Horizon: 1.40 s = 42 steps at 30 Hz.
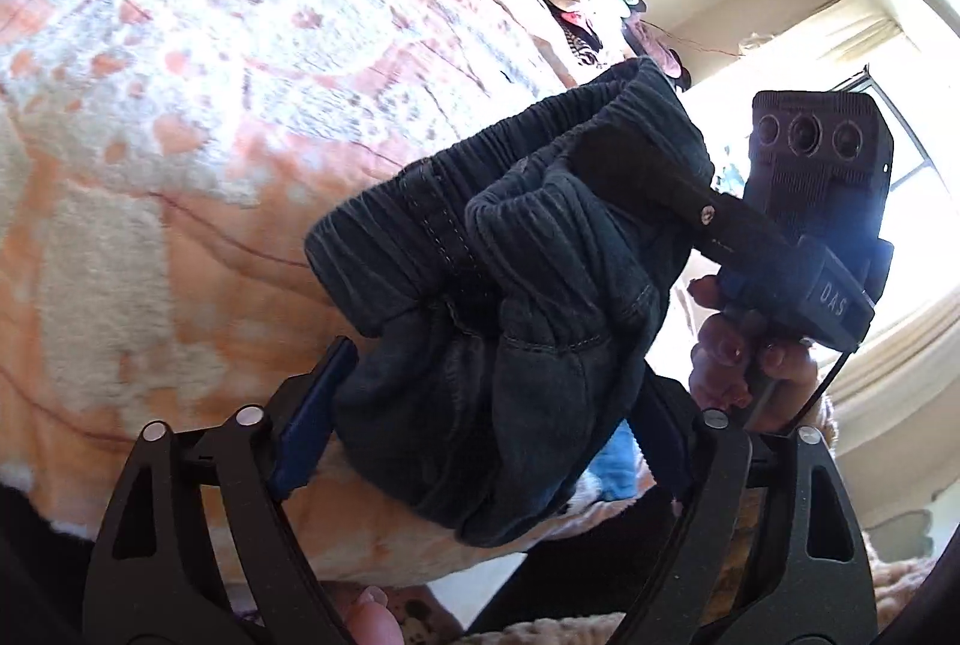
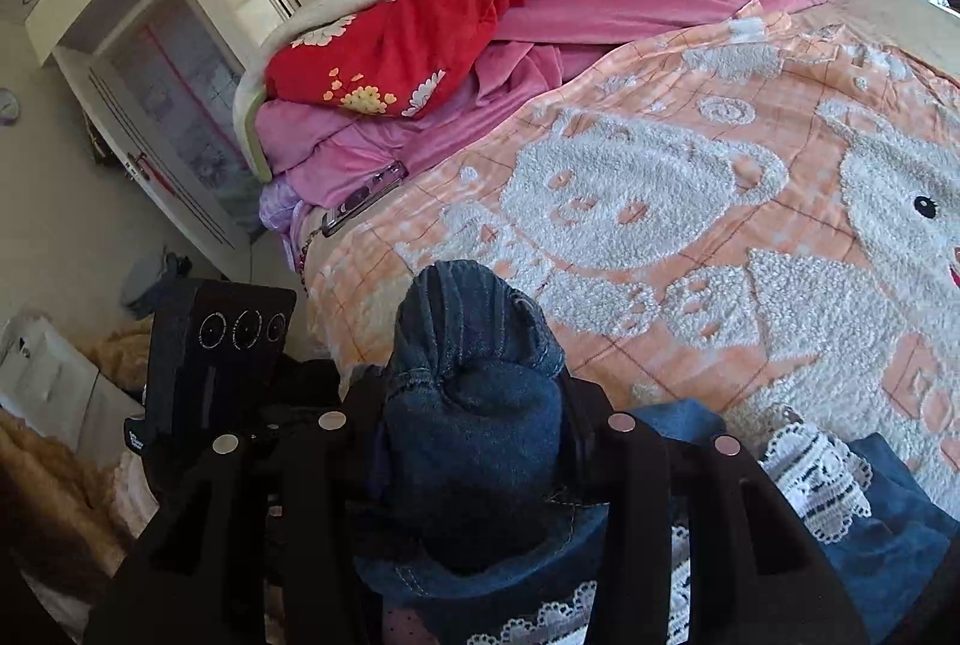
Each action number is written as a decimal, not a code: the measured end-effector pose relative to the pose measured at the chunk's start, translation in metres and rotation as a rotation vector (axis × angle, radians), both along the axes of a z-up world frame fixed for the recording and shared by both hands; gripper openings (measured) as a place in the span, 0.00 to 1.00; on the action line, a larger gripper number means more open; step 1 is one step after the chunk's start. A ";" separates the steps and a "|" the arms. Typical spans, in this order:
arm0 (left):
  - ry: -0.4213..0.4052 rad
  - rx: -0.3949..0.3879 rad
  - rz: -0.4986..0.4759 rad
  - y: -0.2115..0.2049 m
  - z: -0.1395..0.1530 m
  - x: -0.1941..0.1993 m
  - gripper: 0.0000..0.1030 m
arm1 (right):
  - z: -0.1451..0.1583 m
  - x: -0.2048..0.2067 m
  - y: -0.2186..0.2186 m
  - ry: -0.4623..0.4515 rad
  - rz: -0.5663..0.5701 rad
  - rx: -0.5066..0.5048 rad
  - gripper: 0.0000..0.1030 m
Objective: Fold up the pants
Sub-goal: 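Lift the cuff end with the right gripper and fold it over the pants, then lay the folded cuff end down and open the right gripper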
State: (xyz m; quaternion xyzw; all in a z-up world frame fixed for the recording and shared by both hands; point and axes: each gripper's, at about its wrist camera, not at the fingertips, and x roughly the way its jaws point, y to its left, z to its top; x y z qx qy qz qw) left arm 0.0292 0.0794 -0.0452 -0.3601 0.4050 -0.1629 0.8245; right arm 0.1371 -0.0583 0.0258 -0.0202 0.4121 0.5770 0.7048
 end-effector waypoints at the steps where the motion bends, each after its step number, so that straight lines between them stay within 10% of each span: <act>1: -0.007 0.010 -0.005 -0.007 0.005 0.002 0.63 | 0.001 0.000 -0.007 -0.006 -0.009 0.004 0.40; 11: -0.053 0.108 -0.049 -0.067 0.034 0.000 0.59 | 0.002 0.010 -0.066 -0.018 -0.090 0.042 0.42; 21: -0.130 0.079 -0.175 -0.102 0.041 0.008 0.59 | -0.003 0.018 -0.141 0.002 -0.312 0.065 0.76; 35: -0.074 0.238 -0.383 -0.167 0.013 -0.015 0.60 | -0.052 -0.016 -0.156 -0.067 -0.376 -0.265 0.76; 42: -0.096 0.235 -0.371 -0.159 0.027 -0.022 0.62 | -0.063 -0.019 -0.179 -0.030 -0.434 -0.255 0.76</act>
